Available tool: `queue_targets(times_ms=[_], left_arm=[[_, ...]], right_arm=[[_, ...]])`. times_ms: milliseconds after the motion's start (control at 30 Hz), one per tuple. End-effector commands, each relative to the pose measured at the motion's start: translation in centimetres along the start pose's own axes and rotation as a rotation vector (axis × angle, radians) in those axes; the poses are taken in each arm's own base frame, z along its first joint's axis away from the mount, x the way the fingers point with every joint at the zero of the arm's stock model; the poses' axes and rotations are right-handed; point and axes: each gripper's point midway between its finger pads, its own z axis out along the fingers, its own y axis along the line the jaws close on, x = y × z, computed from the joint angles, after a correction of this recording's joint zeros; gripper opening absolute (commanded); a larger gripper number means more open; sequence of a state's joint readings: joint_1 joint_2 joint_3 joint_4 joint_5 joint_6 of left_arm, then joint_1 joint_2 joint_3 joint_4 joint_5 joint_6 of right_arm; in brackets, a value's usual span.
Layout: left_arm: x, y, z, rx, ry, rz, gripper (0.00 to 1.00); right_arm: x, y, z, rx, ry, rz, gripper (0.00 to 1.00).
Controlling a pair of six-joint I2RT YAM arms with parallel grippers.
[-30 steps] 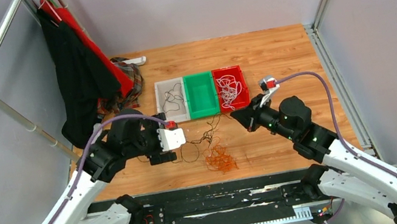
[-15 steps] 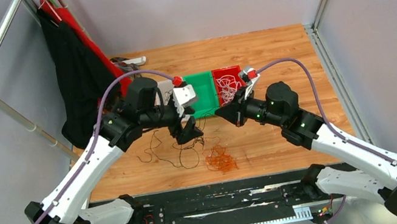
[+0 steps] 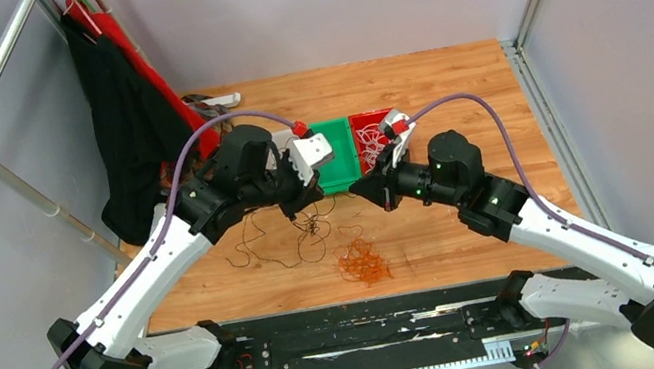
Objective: Untangle the cables
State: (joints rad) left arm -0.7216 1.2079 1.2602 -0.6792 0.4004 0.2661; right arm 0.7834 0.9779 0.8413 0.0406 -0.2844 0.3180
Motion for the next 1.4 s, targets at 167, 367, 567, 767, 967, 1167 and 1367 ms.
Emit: queue_targets(times_ms=[167,367,567,767,967,1167,1367], left_arm=[[-3.1,-2.0,-3.7,0.04,-0.087,0.019,0.01],[-4.8,-4.3,-5.1,0.143,-0.133,-0.023,0.0],[-6.0,-4.0,-5.7,0.114,-0.173,-0.031,0.01],[-7.3,-3.9,-6.7,0.097,-0.219,-0.028,0.01],[-8.3,-5.0,-8.5,0.133,-0.22,0.009,0.01],[-8.8,-4.9,-10.3,0.107,-0.207,0.091,0.0],[-8.2,-3.8,-12.0,0.024,-0.159,0.188,0.0]], right_arm=[[-2.7,-2.0,0.0,0.192,-0.103,-0.157,0.03],[-4.7,-1.1,0.9,0.271,-0.29,-0.114,0.32],[-4.2,0.6,2.5,0.285,-0.391,0.041,0.6],[-2.9,-1.9,2.1,0.444,-0.404,0.077,0.58],[-2.9,-6.4,-1.1,0.665,-0.427,-0.036,0.53],[-3.6,-9.1,-3.5,0.785,-0.396,-0.19,0.49],[-4.3,-11.1,-5.8,0.877,-0.365,-0.299,0.47]])
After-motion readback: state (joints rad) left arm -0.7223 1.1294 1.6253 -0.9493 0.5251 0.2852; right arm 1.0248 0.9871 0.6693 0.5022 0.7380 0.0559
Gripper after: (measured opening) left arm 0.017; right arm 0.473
